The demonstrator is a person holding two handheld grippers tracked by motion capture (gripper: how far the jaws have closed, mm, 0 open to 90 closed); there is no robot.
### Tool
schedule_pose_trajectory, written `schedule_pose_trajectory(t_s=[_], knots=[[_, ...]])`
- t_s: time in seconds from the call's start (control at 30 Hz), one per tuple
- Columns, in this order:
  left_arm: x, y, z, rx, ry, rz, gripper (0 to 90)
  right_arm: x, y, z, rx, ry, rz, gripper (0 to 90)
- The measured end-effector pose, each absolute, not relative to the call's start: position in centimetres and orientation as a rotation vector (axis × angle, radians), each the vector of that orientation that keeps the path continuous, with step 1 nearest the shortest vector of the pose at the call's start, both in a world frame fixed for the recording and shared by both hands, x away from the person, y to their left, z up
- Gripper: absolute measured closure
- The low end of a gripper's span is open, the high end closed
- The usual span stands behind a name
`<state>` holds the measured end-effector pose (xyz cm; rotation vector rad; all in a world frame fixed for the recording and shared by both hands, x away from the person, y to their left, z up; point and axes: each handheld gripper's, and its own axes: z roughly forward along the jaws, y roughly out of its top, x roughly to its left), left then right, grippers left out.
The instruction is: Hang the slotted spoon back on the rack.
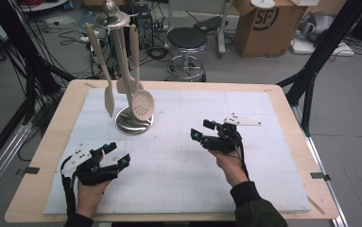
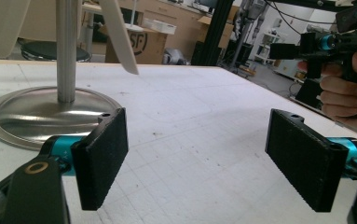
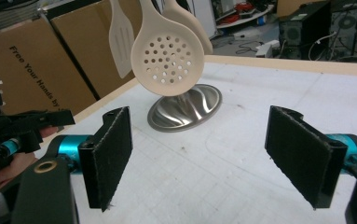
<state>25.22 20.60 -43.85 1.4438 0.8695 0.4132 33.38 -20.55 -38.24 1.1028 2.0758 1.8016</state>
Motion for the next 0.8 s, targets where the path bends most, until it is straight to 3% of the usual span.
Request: schedule_pose_trajectory(t_s=[0.8], knots=[[25.4, 20.4, -44.2, 1.473, 0.875, 0.418, 21.6, 30.5, -25.1, -40.7, 1.146, 2.046, 1.758, 22.5]])
